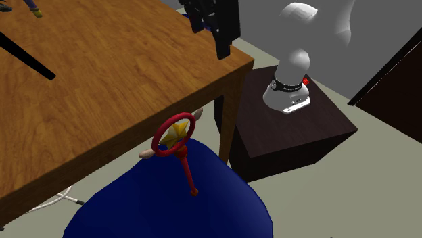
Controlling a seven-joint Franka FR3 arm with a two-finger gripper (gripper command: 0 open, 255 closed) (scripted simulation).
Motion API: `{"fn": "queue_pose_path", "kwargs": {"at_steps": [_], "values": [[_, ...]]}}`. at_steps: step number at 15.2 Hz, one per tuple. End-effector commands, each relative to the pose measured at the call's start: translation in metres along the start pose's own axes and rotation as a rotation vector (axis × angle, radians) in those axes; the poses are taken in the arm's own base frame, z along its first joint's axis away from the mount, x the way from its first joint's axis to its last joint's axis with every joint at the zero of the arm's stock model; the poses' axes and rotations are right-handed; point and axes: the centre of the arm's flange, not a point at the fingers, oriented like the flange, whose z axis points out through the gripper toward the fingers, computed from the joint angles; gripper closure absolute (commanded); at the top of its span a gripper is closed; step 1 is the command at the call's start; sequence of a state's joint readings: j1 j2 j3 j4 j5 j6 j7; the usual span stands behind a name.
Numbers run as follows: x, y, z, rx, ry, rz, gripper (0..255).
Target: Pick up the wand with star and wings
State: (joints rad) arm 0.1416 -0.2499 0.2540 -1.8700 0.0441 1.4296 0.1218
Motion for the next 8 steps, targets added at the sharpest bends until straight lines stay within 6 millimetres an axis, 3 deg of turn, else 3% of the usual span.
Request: {"fn": "queue_pose_path", "kwargs": {"at_steps": [1, 8], "values": [[0.015, -0.021, -0.006, 0.01, -0.001, -0.039, 0], [0.059, -0.091, -0.039, 0.041, -0.004, -0.171, 0]]}}
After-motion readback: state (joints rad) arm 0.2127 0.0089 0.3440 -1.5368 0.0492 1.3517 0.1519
